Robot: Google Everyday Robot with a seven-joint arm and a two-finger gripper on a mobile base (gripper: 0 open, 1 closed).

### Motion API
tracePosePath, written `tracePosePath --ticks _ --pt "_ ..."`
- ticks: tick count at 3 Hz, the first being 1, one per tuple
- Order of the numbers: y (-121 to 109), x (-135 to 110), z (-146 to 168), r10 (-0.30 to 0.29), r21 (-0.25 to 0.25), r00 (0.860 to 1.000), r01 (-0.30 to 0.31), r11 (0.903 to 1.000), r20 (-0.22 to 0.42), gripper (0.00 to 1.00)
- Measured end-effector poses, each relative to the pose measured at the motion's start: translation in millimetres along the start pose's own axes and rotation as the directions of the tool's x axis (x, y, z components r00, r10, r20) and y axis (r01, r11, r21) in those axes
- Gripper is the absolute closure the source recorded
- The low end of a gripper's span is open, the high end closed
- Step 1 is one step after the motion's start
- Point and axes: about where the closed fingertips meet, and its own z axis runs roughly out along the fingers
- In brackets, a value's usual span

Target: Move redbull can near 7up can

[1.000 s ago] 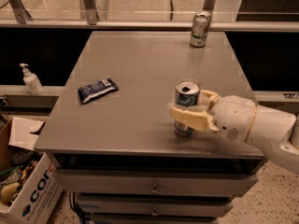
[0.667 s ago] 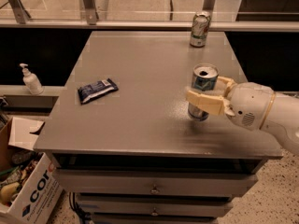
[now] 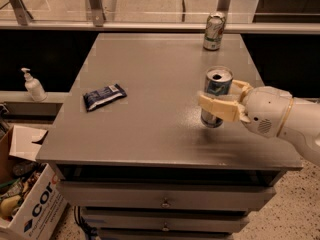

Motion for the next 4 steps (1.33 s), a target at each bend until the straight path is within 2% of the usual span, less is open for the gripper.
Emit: tracePosePath --ticks 1,2,3,4 --pt "-29 -1 10 -0.025 0.057 1.0 0.024 0.9981 0.013 1.0" --pt "-76 2 23 -0.055 0.14 0.998 0.051 0.9889 0.022 1.0" --pt "-125 12 32 -0.065 0.229 0.998 0.061 0.9715 0.01 1.0" --pt "-180 19 34 -0.075 0.326 0.997 0.072 0.9427 -0.003 1.0"
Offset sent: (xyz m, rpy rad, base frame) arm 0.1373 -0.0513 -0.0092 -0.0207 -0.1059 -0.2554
